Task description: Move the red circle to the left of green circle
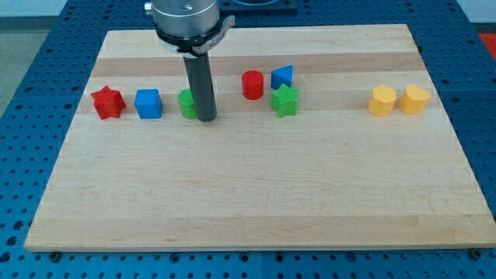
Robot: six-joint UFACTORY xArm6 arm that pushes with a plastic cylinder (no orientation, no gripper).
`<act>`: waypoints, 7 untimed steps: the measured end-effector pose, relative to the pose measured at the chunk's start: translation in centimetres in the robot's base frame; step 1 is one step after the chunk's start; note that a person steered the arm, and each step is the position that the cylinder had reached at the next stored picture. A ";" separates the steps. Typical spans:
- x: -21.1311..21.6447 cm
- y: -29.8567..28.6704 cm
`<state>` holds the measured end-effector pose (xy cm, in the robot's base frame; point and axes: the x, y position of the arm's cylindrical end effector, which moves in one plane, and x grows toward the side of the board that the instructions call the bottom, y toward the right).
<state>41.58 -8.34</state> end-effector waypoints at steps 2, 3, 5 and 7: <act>-1.0 3.7; -2.1 5.0; -5.0 5.6; -8.3 4.7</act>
<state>33.32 -3.65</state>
